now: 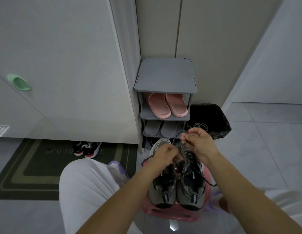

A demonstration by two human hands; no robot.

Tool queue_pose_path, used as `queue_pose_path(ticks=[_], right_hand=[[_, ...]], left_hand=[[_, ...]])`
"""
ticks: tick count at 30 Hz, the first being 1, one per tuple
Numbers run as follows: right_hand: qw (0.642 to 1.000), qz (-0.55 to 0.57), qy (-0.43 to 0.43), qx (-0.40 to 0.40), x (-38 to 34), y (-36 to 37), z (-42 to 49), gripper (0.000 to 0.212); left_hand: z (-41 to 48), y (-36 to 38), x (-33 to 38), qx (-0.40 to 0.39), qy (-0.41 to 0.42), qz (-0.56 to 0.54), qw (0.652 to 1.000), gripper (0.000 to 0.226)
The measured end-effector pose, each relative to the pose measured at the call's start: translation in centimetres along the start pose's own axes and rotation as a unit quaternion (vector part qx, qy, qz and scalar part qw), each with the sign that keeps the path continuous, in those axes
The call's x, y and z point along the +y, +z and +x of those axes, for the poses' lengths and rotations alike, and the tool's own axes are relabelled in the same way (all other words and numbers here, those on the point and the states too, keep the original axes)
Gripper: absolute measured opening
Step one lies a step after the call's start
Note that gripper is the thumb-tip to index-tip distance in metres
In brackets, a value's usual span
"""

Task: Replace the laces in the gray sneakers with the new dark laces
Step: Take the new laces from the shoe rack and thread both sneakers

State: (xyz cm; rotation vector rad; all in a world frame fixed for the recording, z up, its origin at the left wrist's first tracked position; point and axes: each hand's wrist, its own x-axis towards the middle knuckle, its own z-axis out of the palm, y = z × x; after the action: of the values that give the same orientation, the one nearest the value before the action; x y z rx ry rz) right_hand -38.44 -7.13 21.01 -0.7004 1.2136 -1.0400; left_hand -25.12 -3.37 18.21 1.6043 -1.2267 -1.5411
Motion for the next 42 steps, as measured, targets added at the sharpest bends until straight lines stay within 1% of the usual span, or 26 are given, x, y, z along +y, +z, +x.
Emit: queue_pose_path(ticks=[1,3,4,5,6,7,8,9,10,11,13,14,17,20,23,25,26,29,30,32,34,37,39,42], right_hand=[[1.000,-0.005,-0.004,0.012,0.0,-0.1,0.0,0.020],[0.998,-0.033,-0.018,0.042,0.0,-0.7,0.4,0.021],[0.996,-0.065,-0.027,0.057,0.0,-1.1,0.6,0.021],[0.989,-0.123,-0.037,0.072,0.1,-1.7,0.8,0.020],[0.970,-0.219,-0.051,0.089,0.3,-2.3,1.0,0.018],[0.934,-0.335,-0.068,0.104,0.5,-2.7,1.1,0.016],[0.884,-0.445,-0.097,0.109,0.8,-3.0,1.0,0.016],[0.832,-0.527,-0.144,0.097,1.1,-3.0,0.9,0.020],[0.791,-0.578,-0.190,0.061,1.6,-2.8,0.8,0.024],[0.758,-0.615,-0.216,0.007,2.0,-2.3,0.7,0.029],[0.707,-0.668,-0.214,-0.088,3.1,-1.3,0.4,0.038],[0.695,-0.680,-0.205,-0.110,3.6,-0.8,0.3,0.038],[0.691,-0.684,-0.208,-0.109,4.5,-0.6,0.3,0.025],[0.677,-0.701,-0.193,-0.118,4.6,-0.9,0.6,0.026],[0.700,-0.676,-0.182,-0.142,4.5,-0.4,0.8,0.026],[0.697,-0.679,-0.179,-0.146,4.7,0.1,1.0,0.019],[0.699,-0.678,-0.179,-0.141,4.9,0.1,1.1,0.017],[0.728,-0.655,-0.167,-0.114,5.5,-0.8,1.7,0.016],[0.726,-0.661,-0.159,-0.104,5.6,-1.2,1.8,0.017],[0.706,-0.684,-0.158,-0.093,5.8,-1.6,2.1,0.016],[0.686,-0.699,-0.179,-0.094,6.0,-1.7,2.3,0.014],[0.662,-0.716,-0.197,-0.103,6.1,-1.3,2.4,0.018],[0.663,-0.714,-0.201,-0.099,6.2,-1.2,2.4,0.017],[0.683,-0.699,-0.191,-0.095,6.2,-1.1,2.4,0.016]], left_hand=[[-0.1,-0.4,0.2,-0.006,-0.004,0.003,1.000,0.017],[-0.1,-1.3,0.1,-0.020,-0.013,0.044,0.999,0.010],[-0.1,-1.8,-0.1,-0.023,-0.017,0.074,0.997,0.014],[-0.1,-2.3,-0.4,-0.022,-0.022,0.106,0.994,0.019],[-0.1,-2.8,-0.8,-0.011,-0.020,0.141,0.990,0.020],[0.0,-3.3,-1.2,0.010,-0.009,0.178,0.984,0.019],[0.0,-3.6,-1.4,0.036,0.006,0.217,0.975,0.018],[-0.1,-3.8,-1.5,0.059,0.019,0.247,0.967,0.017],[0.0,-3.8,-1.6,0.076,0.032,0.259,0.962,0.017],[0.1,-3.8,-1.6,0.085,0.042,0.258,0.962,0.017],[0.2,-3.4,-1.7,0.091,0.057,0.244,0.964,0.017],[0.2,-3.2,-1.7,0.088,0.066,0.241,0.964,0.017],[0.4,-2.8,-2.2,0.079,0.101,0.262,0.957,0.018],[0.8,-2.7,-3.4,0.089,0.118,0.282,0.948,0.015],[1.3,-2.5,-4.2,0.104,0.127,0.283,0.945,0.013],[1.4,-2.3,-4.2,0.112,0.139,0.279,0.944,0.012],[1.5,-2.2,-4.3,0.116,0.141,0.280,0.943,0.012],[1.6,-2.4,-5.0,0.140,0.125,0.298,0.936,0.015],[1.7,-2.5,-5.4,0.144,0.111,0.310,0.933,0.016],[1.8,-2.6,-6.1,0.139,0.082,0.334,0.928,0.019],[1.7,-2.5,-6.3,0.134,0.056,0.344,0.928,0.021],[1.7,-2.0,-6.3,0.123,0.051,0.350,0.927,0.023],[1.6,-1.8,-6.2,0.111,0.045,0.349,0.930,0.028],[1.6,-1.6,-6.3,0.102,0.039,0.345,0.932,0.031]])
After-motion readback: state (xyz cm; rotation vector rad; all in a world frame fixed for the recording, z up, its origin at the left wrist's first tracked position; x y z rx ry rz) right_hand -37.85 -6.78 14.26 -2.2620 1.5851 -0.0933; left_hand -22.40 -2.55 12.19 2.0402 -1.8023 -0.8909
